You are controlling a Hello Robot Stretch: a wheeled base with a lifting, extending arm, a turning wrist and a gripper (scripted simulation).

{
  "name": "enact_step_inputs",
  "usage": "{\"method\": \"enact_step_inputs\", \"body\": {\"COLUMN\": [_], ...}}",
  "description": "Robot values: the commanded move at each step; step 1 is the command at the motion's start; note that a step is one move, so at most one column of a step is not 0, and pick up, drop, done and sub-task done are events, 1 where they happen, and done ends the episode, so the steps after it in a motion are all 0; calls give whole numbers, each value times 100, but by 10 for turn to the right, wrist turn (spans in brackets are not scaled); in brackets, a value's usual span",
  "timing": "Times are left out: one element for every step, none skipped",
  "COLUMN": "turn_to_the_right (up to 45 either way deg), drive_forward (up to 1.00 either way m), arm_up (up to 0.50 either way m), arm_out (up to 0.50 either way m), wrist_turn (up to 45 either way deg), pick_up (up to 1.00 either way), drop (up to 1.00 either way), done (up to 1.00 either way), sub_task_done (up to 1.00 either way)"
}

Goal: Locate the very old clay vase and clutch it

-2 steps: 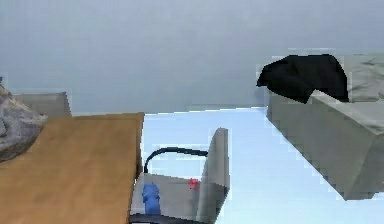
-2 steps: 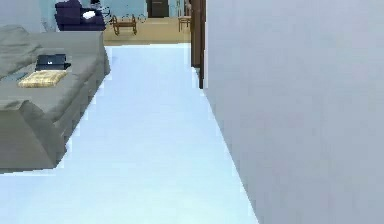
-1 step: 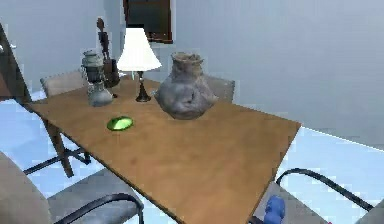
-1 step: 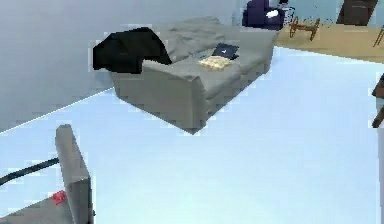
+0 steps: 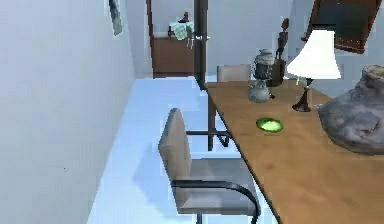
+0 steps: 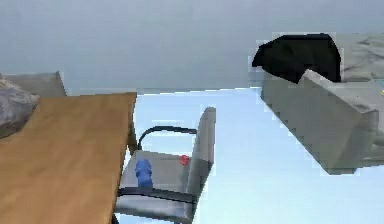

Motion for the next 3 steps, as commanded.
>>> {"method": "enact_step_inputs", "body": {"turn_to_the_right": [-420,450,450], "drive_forward": [0,0,0], "arm_up": [0,0,0], "arm_out": [0,0,0], "wrist_turn": [0,0,0], "pick_up": [0,0,0], "drop": [0,0,0], "done": [0,0,0], "sub_task_done": [0,0,0]}}
